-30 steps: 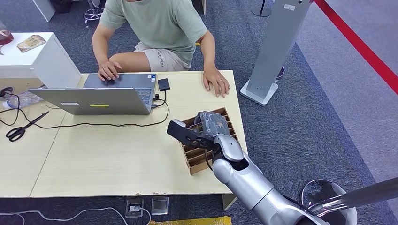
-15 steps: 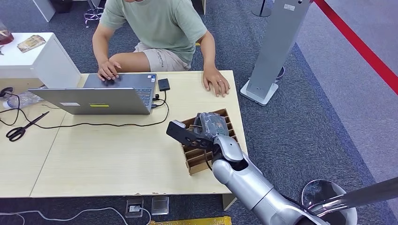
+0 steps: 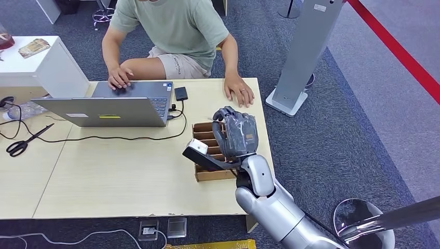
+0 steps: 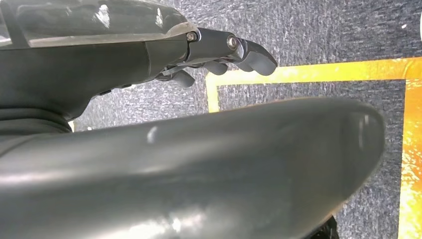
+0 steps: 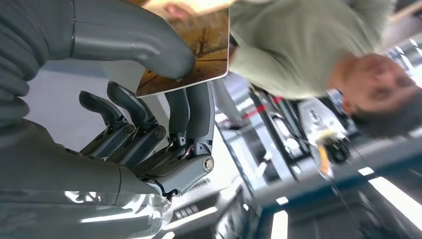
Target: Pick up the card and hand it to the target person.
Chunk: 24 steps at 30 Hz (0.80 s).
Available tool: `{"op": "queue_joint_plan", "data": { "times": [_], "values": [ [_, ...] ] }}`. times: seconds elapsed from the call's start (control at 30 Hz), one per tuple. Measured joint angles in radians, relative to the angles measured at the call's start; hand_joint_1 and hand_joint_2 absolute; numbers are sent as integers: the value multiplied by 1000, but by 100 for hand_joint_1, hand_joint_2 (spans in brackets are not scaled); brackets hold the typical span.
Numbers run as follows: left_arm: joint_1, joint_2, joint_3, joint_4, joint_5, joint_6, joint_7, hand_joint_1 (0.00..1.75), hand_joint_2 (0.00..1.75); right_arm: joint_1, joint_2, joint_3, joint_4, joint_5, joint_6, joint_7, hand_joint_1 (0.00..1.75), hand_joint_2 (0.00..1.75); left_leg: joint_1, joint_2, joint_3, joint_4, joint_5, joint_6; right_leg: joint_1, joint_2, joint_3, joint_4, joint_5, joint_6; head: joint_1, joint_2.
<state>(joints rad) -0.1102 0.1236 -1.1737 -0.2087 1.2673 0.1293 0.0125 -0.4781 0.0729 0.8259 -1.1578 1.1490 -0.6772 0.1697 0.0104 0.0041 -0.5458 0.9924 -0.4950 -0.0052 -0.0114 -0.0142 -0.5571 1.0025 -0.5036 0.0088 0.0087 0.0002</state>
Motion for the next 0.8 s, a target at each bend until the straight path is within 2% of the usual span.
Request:
{"op": "queue_joint_plan", "data": {
  "times": [0.1,0.2,0.43,0.57,0.8],
  "values": [
    [1,-1,0,0,1,6,3,0,0,51,-1,-37,-59,23,-15,-93,169,175,0,0,0,0,0,0,0,0,0,0,0,0,1,0],
    [1,-2,0,0,4,7,5,0,0,79,0,-71,-97,17,-15,-150,169,175,0,0,0,0,0,0,0,0,0,0,0,0,0,0],
    [1,-2,0,0,6,7,5,0,0,95,8,-101,-111,-25,-15,-172,169,175,0,0,0,0,0,0,0,0,0,0,0,0,0,0],
    [-1,-2,0,0,2,-10,2,0,0,-55,36,-93,30,-272,122,-19,169,175,0,0,0,0,0,0,0,0,1,1,0,0,0,0],
    [-1,-2,0,0,1,-14,-7,0,0,-261,83,-81,276,-342,180,14,169,175,0,0,-1,0,0,0,0,-1,0,1,0,0,-1,0]
  ]
}}
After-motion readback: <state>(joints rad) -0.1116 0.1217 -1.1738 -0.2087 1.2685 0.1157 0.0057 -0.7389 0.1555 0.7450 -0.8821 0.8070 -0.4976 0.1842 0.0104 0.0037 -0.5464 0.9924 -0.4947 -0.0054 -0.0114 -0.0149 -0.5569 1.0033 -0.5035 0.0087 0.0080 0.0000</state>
